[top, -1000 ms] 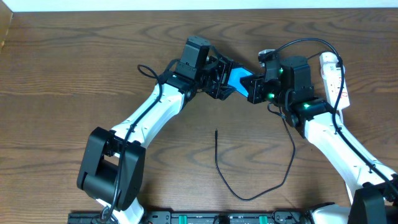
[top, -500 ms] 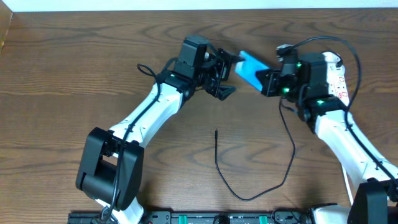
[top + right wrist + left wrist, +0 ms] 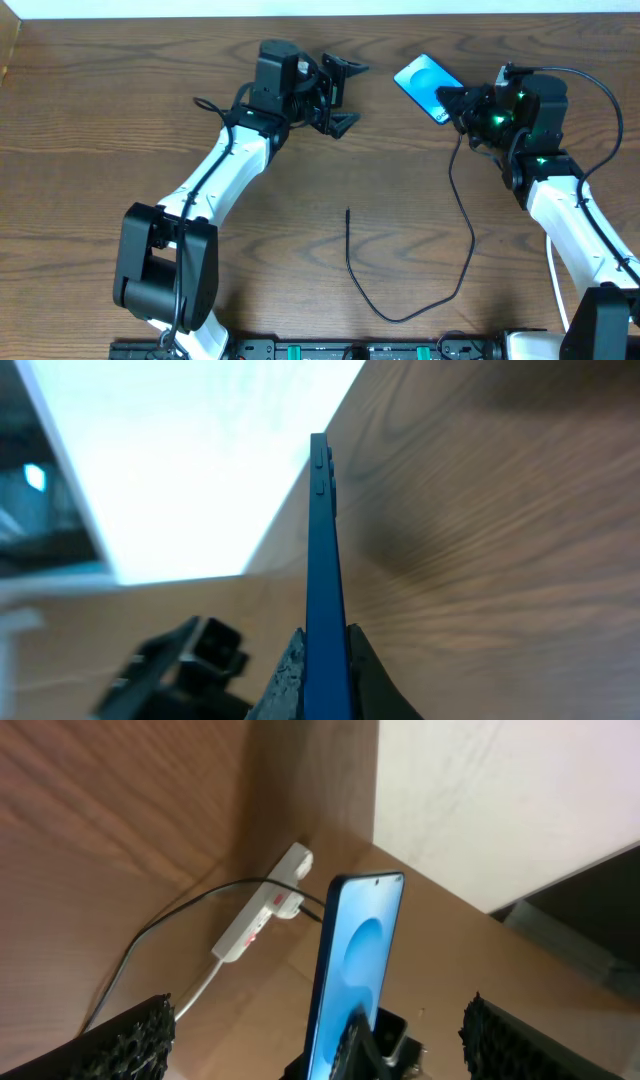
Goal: Plug charger to phone and switch on socket
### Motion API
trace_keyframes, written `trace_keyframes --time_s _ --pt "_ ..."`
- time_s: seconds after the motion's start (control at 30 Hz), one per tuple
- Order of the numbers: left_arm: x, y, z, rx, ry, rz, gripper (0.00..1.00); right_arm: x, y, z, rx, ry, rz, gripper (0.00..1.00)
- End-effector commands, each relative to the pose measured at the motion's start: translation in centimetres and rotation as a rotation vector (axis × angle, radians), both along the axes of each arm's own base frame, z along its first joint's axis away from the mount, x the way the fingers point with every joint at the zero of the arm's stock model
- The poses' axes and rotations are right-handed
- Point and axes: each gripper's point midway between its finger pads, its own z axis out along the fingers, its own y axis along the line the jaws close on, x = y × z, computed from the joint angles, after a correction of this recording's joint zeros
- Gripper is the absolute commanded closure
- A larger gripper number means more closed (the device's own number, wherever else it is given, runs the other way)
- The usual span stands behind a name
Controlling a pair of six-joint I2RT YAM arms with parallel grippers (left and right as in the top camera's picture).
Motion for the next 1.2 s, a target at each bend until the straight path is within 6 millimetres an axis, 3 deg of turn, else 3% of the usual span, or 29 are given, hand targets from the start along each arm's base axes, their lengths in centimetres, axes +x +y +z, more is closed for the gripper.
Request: trace_keyframes --time_s 0.0,0.2,0.43,0.7,0.97,1.17 --pt "0.4 0.1 2.3 -0.027 -0.082 -0.010 0.09 -0.5 1.8 1.7 0.247 0.146 -0.023 0.98" --pt "1.1 0.2 3.1 -0.033 -0.129 0.013 0.10 -1.1 3.9 1.8 0.401 0.282 -0.052 0.99" --pt "1.2 0.3 3.0 -0.038 -0.113 0.029 0.09 -1.1 6.4 4.2 0.454 0.216 0.008 0.99" --pt "1.2 0.3 3.0 -0.044 -0.103 0.034 0.10 -2.3 9.4 4.9 0.491 0.238 0.068 0.99" --pt "1.6 0.6 2.9 -0.031 -0.107 0.060 0.11 -3.0 11.1 5.2 0.498 0.243 0.103 0.99" --pt "1.7 0.6 2.9 -0.029 -0.108 0.063 0.29 -3.2 11.4 5.2 0.495 0.244 0.106 0.99"
